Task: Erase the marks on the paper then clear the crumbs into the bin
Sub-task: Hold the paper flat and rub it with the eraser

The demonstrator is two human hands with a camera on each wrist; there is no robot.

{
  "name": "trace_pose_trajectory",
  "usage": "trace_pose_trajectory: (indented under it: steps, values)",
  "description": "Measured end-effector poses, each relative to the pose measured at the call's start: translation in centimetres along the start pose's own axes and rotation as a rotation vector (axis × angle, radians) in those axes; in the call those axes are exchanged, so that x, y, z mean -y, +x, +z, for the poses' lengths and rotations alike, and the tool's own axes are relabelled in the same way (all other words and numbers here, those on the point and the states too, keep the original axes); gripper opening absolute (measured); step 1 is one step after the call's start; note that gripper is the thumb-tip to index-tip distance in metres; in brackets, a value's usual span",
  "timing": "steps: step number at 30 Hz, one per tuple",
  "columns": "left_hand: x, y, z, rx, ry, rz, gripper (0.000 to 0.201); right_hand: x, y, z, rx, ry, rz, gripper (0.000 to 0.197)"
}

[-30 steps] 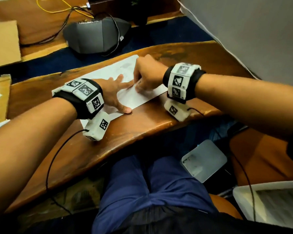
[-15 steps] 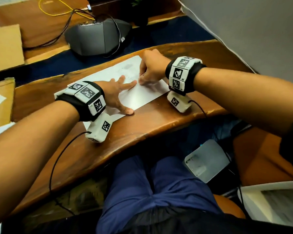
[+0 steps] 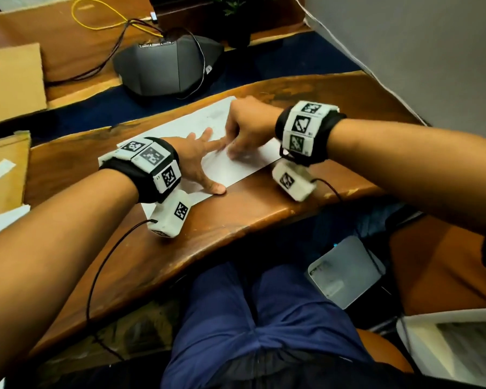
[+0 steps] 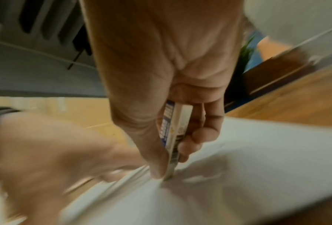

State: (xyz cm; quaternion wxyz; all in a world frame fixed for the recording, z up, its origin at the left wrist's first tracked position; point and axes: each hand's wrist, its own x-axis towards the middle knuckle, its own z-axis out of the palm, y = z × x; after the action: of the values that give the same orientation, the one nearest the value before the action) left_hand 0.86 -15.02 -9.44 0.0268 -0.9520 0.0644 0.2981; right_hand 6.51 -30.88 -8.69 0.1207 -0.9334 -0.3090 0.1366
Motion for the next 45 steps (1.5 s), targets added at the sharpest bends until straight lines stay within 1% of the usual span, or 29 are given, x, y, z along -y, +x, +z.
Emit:
trace_pose_trajectory:
  steps: [2, 3, 4, 6, 7, 8, 10, 11, 12, 13, 15, 16, 17, 20, 24, 26, 28, 32, 34, 36, 38, 40, 41, 45]
  values:
    - [0.0, 0.2, 0.1, -0.004, -0.005, 0.006, 0.120, -1.2, 0.7, -0.7, -0.100, 0.041, 0.094, 0.016]
    - [0.2, 0.2, 0.1, -0.006, -0.007, 0.003, 0.121, -1.2, 0.9, -0.4, -0.123, 0.041, 0.090, 0.016]
    - [0.2, 0.1, 0.1, -0.008, -0.007, 0.001, 0.120, -0.7, 0.8, 0.0, -0.112, 0.020, 0.056, 0.015]
    - [0.3, 0.1, 0.1, -0.015, -0.007, 0.006, 0.118, 0.7, -0.1, 1.1, -0.008, -0.016, -0.059, 0.012]
    - [0.4, 0.2, 0.1, -0.018, -0.008, 0.010, 0.118, 1.0, -0.3, 1.1, 0.039, -0.011, -0.073, 0.012]
    - [0.4, 0.3, 0.0, -0.020, -0.011, 0.015, 0.120, 0.7, -0.1, 0.6, 0.046, -0.013, -0.043, 0.013]
    - [0.4, 0.6, 0.2, -0.024, -0.011, 0.022, 0.125, -0.6, 0.7, -0.7, -0.037, 0.016, 0.066, 0.017]
    - [0.5, 0.7, 0.3, -0.027, -0.014, 0.020, 0.126, -1.1, 1.1, -0.9, -0.088, 0.020, 0.092, 0.018]
    - [0.5, 0.7, 0.4, -0.029, -0.019, 0.019, 0.126, -1.1, 1.2, -0.7, -0.105, 0.014, 0.087, 0.017]
    - [0.7, 0.7, 0.4, -0.029, -0.028, 0.019, 0.126, -0.6, 1.1, -0.2, -0.085, -0.002, 0.049, 0.017]
    - [0.8, 0.7, 0.3, -0.027, -0.045, 0.030, 0.124, 0.6, 0.3, 0.7, 0.030, -0.020, -0.060, 0.014]
    - [0.8, 0.7, 0.3, -0.029, -0.046, 0.035, 0.122, 0.7, 0.1, 0.8, 0.078, -0.005, -0.072, 0.013]
    - [0.8, 0.6, 0.3, -0.031, -0.044, 0.037, 0.122, 0.4, 0.3, 0.5, 0.077, 0.009, -0.050, 0.014]
    - [0.7, 0.5, 0.6, -0.042, -0.039, 0.049, 0.124, -1.5, 1.6, -0.7, -0.075, 0.054, 0.082, 0.018]
    - [1.8, 0.3, 0.7, -0.038, -0.095, 0.124, 0.124, -2.1, 1.6, -0.7, -0.120, 0.082, 0.068, 0.014]
    - [2.4, 0.0, 0.4, -0.021, -0.103, 0.172, 0.120, -2.5, 1.2, -0.9, -0.125, 0.067, 0.105, 0.012]
    - [2.8, -0.4, -0.1, -0.015, -0.099, 0.187, 0.112, -3.0, 0.7, -1.0, -0.086, 0.053, 0.124, 0.013]
    - [3.5, -0.9, -0.5, -0.080, -0.073, 0.138, 0.089, -2.6, -1.1, -0.5, -0.001, 0.032, 0.073, 0.013]
    - [3.3, -0.9, -0.4, -0.122, -0.073, 0.098, 0.084, -2.2, -2.0, -0.1, 0.032, 0.048, 0.053, 0.012]
    - [2.8, -0.8, 0.0, -0.125, -0.098, 0.061, 0.094, -1.7, -2.7, 0.2, 0.068, 0.043, 0.018, 0.012]
    - [2.4, -0.4, 0.6, -0.104, -0.107, 0.051, 0.110, -1.2, -3.1, 0.2, 0.107, 0.008, -0.016, 0.013]
    - [2.1, 0.1, 0.9, -0.089, -0.102, 0.047, 0.119, -0.9, -2.9, -0.1, 0.116, -0.010, -0.034, 0.014]
    - [2.1, 0.2, 0.9, -0.082, -0.100, 0.044, 0.122, -0.7, -2.6, -0.3, 0.091, -0.001, -0.039, 0.014]
    - [2.2, -0.1, 0.8, -0.055, -0.094, 0.042, 0.126, -0.1, -0.8, -0.3, -0.093, 0.029, -0.013, 0.017]
